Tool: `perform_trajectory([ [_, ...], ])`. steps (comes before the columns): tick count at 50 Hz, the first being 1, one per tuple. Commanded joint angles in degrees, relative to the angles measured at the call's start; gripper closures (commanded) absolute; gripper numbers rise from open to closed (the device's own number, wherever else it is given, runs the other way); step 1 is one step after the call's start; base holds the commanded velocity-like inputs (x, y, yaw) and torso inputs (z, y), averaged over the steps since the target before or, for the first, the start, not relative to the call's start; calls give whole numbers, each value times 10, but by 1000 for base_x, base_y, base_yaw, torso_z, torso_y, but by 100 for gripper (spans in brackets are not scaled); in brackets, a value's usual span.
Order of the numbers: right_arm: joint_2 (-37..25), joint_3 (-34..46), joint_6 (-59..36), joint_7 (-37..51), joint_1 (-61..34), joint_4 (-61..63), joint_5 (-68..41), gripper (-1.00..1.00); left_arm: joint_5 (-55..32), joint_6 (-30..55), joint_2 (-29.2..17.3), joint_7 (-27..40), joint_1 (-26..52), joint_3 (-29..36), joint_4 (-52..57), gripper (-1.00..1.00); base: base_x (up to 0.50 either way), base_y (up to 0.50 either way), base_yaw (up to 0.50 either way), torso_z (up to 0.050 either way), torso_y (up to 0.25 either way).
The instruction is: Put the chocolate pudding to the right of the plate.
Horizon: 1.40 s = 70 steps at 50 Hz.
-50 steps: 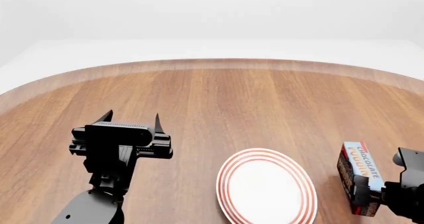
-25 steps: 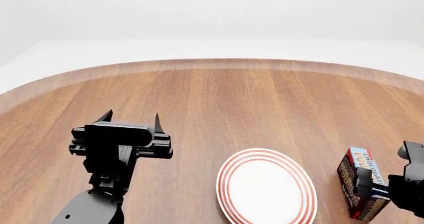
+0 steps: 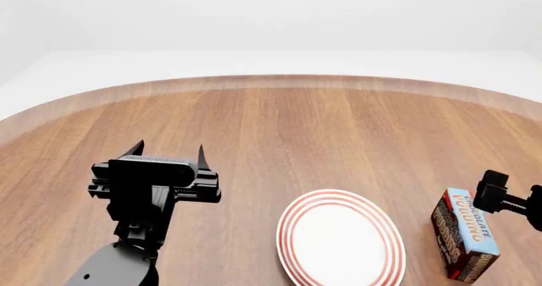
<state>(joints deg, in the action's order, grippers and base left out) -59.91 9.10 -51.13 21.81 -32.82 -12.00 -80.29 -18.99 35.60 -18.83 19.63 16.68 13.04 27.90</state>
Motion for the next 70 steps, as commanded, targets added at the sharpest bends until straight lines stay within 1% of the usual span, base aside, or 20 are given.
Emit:
perform_trajectory([
  [1,-13,-40,47,-14,44,53,-8,-100,-2,0,-1,2,2,1,0,-100,0,0,0,0,0],
  [4,-20,-81,80,-11,78,105,-25,-100,-3,1,-2,2,3,0,0,-100,0,0,0,0,0],
  [5,-24,-98,89,-6,97,144,-34,-100,-2,1,-1,2,4,1,-1,-100,0,0,0,0,0],
  [8,-33,-115,100,5,124,205,-33,-100,-4,4,-1,3,7,3,2,-100,0,0,0,0,0],
  [10,-36,-129,112,29,145,265,-25,-100,-4,5,-1,4,7,4,5,-100,0,0,0,0,0],
  [12,-37,-129,115,43,150,294,-16,-100,-5,7,-2,5,7,4,8,-100,0,0,0,0,0],
  [13,-30,-130,128,57,156,329,7,-100,-5,8,-2,5,8,4,8,-100,0,0,0,0,0],
  [16,-12,-120,144,76,161,365,45,-100,-6,9,-2,6,11,5,8,-100,0,0,0,0,0],
  [17,3,-122,158,76,166,388,48,-100,-5,12,-3,6,13,6,10,-100,0,0,0,0,0],
  [21,18,-120,170,82,174,433,56,-100,-7,16,-4,7,15,6,14,-100,0,0,0,0,0],
  [25,33,-108,178,101,181,476,87,-100,-6,13,-5,8,14,7,15,-100,0,0,0,0,0],
  [27,47,-120,198,105,198,495,91,-100,-5,12,-6,9,13,8,16,-100,0,0,0,0,0],
  [31,62,-122,214,116,216,519,124,-100,-7,14,-7,10,14,6,18,-100,0,0,0,0,0],
  [33,72,-113,221,124,228,535,163,-100,-8,15,-7,11,14,6,21,-100,0,0,0,0,0],
  [35,80,-114,231,113,234,538,157,-100,-8,15,-7,12,14,6,20,-100,0,0,0,0,0],
  [38,85,-103,231,116,235,553,175,-100,-8,15,-6,12,15,7,21,-100,0,0,0,0,0],
  [40,85,-81,218,123,225,568,203,-100,-8,15,-6,13,15,8,22,-100,0,0,0,0,0],
  [49,85,-48,197,151,216,612,256,-100,-9,16,-7,15,15,9,24,-100,0,0,0,0,0],
  [58,81,-47,192,161,204,646,234,-100,-13,22,-8,17,21,10,28,-100,0,0,0,0,0],
  [70,74,-41,179,168,183,655,220,-100,-18,31,-11,20,26,9,38,-100,0,0,0,0,0],
])
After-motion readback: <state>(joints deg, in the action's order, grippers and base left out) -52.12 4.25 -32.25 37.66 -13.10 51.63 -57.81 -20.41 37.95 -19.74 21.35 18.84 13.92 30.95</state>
